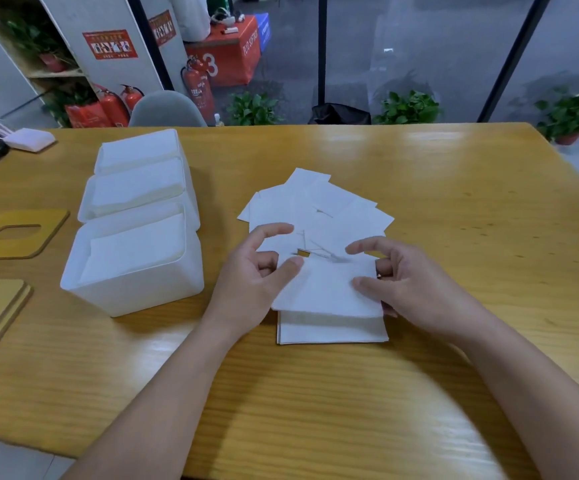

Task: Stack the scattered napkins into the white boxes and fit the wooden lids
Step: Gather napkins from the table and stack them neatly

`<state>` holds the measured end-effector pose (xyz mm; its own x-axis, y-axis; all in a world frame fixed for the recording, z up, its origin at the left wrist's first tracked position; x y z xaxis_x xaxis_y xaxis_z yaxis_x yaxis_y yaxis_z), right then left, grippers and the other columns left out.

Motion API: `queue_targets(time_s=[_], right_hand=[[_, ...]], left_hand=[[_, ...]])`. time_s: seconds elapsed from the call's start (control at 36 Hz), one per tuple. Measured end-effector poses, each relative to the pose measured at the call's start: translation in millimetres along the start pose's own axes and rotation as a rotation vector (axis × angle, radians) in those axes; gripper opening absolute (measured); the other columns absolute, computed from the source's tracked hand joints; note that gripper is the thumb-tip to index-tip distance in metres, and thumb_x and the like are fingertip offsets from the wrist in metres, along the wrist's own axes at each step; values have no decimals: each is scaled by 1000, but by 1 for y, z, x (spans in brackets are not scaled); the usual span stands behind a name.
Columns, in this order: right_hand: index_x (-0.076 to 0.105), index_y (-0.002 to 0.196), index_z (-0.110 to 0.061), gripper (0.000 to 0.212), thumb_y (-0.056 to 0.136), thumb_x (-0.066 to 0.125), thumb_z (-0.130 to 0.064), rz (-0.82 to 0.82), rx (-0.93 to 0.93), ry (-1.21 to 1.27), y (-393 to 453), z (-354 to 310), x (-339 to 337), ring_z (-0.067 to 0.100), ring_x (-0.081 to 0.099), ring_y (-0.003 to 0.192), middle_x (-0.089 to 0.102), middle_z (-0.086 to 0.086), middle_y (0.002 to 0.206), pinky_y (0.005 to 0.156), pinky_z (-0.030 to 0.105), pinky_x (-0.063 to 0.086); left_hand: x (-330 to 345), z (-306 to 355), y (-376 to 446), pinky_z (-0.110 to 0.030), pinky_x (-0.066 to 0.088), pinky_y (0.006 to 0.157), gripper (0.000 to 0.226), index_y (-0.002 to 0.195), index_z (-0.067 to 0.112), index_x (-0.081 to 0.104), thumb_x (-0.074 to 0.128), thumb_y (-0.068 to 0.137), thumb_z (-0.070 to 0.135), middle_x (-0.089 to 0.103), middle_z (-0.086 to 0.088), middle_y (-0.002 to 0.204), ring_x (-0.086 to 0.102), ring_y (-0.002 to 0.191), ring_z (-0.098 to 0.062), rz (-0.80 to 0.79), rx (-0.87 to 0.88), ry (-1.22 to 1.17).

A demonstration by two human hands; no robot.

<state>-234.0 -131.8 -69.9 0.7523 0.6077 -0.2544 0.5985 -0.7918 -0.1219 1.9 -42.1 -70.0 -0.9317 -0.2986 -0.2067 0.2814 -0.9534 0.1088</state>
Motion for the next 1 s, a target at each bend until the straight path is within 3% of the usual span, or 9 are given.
queue_targets(time_s=[0.08, 0.28, 0.47, 0.58, 0.64, 0.72, 0.81, 0.89, 1.0], right_hand=[[61, 128, -33, 39, 98, 72, -9, -27, 34, -144, -4, -2, -5, 21, 54, 55, 63, -9, 66, 57, 31, 41], [61, 125, -41, 43, 91, 81, -24, -61, 35, -342, -6, 0, -8, 14, 48, 57, 57, -5, 64, 62, 34, 39], [63, 124, -41, 45, 88, 86, -30, -91, 27, -375, -6, -1, -9, 12, 47, 58, 57, -5, 65, 62, 34, 39], [69, 113, -37, 33, 87, 87, -44, 46, -33, -410, -4, -3, -16, 8, 52, 57, 64, -5, 68, 60, 33, 42], [72, 102, -33, 23, 87, 86, -45, 168, -55, -401, -1, -1, -24, 9, 53, 57, 67, -2, 71, 61, 34, 44], [71, 88, -28, 19, 87, 86, -40, 275, -54, -451, 3, 6, -32, 10, 51, 56, 66, 0, 70, 61, 39, 47], [68, 84, -29, 24, 85, 86, -45, 318, -45, -585, 4, 12, -34, 10, 58, 65, 67, -7, 76, 65, 42, 51], [65, 92, -33, 31, 82, 86, -53, 312, -41, -690, 4, 14, -34, 4, 58, 82, 60, -15, 95, 69, 32, 48], [66, 101, -33, 30, 85, 85, -50, 280, -59, -700, 7, 18, -31, 1, 55, 92, 55, -16, 103, 71, 19, 39]], left_hand=[[2, 0, -3, -18, 36, 57, 38, 135, 38, 64, 73, 103, 18, 37, -3, 58, 33, 54, -17, -79, 16, 104], [6, 0, -6, -13, 37, 62, 38, 132, 38, 65, 72, 101, 17, 38, 7, 58, 37, 53, -9, -136, 55, 306], [4, 0, -9, -12, 42, 67, 38, 131, 38, 68, 72, 99, 17, 44, 10, 57, 45, 54, -9, -172, 100, 438], [0, 0, -6, -26, 47, 65, 31, 124, 44, 69, 77, 95, 37, 55, 9, 78, 56, 71, -13, -62, 183, 644], [2, 0, -5, -26, 49, 74, 23, 118, 40, 72, 78, 96, 38, 56, 12, 91, 58, 87, -11, -46, 229, 619], [10, -4, -6, -28, 50, 89, 11, 109, 37, 73, 76, 99, 41, 63, 17, 101, 61, 107, -10, -165, 215, 569], [12, -7, -7, -32, 50, 93, 13, 107, 40, 71, 77, 98, 48, 66, 19, 103, 60, 111, -9, -216, 192, 582], [13, -6, -7, -29, 49, 88, 12, 102, 40, 70, 79, 96, 47, 65, 17, 99, 60, 106, -10, -226, 177, 572], [14, -7, -8, -27, 47, 85, 12, 98, 40, 69, 79, 96, 45, 66, 17, 97, 61, 102, -11, -263, 178, 579]])
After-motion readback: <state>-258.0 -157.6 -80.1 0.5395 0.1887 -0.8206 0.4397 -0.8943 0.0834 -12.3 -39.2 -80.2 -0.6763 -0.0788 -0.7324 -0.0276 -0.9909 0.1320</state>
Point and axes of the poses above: each hand's wrist, its own y-axis towards the middle knuckle, its own x-axis out of the palm, z = x × y, the point moved 3 cm from there along y, towards the middle knuckle
